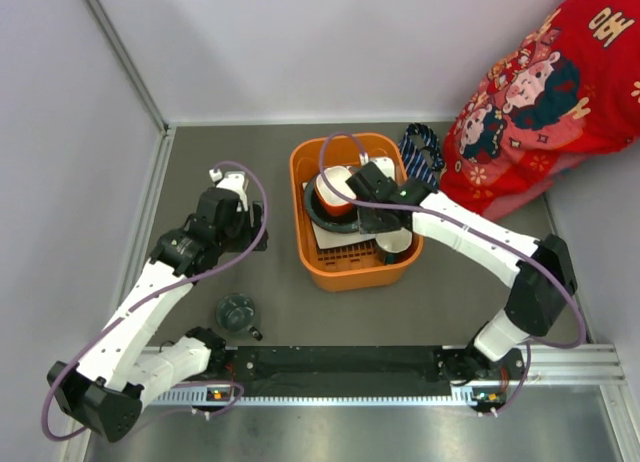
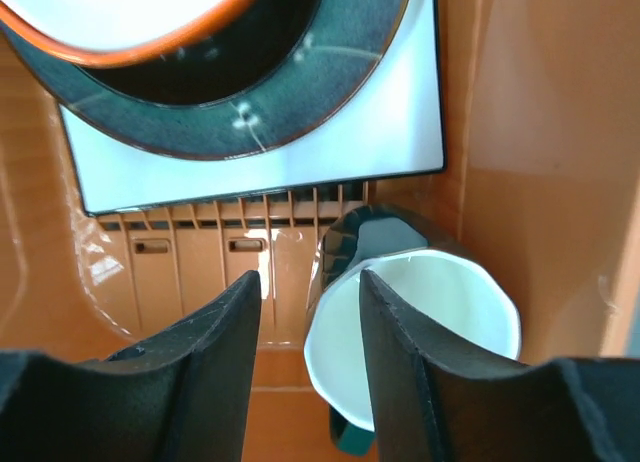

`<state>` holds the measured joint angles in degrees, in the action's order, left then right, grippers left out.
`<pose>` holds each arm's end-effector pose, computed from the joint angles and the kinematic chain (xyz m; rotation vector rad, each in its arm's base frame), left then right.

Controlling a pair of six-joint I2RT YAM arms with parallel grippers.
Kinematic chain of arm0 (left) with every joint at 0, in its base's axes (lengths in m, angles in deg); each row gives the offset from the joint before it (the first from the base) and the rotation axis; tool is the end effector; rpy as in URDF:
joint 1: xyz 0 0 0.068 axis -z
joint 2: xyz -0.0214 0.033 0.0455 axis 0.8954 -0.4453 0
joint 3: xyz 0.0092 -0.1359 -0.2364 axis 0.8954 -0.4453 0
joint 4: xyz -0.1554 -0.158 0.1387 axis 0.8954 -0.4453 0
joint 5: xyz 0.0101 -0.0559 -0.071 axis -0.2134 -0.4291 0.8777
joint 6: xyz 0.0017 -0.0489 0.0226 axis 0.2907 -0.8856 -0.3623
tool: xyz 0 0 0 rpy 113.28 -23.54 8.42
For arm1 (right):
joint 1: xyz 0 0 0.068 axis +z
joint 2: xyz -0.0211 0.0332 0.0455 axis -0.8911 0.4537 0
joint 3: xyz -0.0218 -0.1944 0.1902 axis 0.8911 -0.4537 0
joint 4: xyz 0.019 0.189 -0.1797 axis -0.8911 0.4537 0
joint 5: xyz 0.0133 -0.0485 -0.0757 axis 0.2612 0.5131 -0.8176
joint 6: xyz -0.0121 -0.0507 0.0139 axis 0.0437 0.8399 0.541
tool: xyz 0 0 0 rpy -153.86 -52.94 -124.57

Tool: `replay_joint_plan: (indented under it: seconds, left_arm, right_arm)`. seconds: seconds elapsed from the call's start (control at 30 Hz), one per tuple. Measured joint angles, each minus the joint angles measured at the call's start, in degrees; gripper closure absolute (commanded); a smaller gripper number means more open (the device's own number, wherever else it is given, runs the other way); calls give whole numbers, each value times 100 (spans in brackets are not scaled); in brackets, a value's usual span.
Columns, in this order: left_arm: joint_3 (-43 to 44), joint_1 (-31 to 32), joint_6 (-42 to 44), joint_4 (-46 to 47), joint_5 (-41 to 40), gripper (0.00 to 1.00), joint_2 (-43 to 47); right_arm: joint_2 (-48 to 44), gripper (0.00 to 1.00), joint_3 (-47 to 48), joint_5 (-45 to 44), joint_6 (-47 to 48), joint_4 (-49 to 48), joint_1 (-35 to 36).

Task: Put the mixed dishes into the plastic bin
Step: Place the cup in the plastic bin, then pick up the cup at the center of the board.

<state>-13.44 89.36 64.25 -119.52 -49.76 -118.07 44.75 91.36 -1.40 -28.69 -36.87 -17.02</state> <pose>0.1742 -0.0782 0.3207 0.0371 2.3106 -0.2319 0.2367 0.2264 0.2887 -0.1527 2.5233 0.0454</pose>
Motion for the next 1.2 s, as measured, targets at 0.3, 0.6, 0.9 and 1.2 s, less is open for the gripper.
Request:
replay_joint_plan:
  seconds: [0.3,0.6,0.9,1.2]
  left_arm:
    - [-271,-487,-42,302,531,25,-205]
    - [-315,-2865,-42,1049,2203,27,-872]
    - [-190,-3589,-435,1344,2573,26,-841]
    - [-179,-3851,-780,1427,2640,23,-660]
  right_arm:
    - [-251,55,953,-428,92,205,752]
    - [20,55,1449,-365,-7,-87,2490]
    - [1023,55,1443,422,-7,-833,2900]
    - [1921,54,1641,1357,4,-1419,2900]
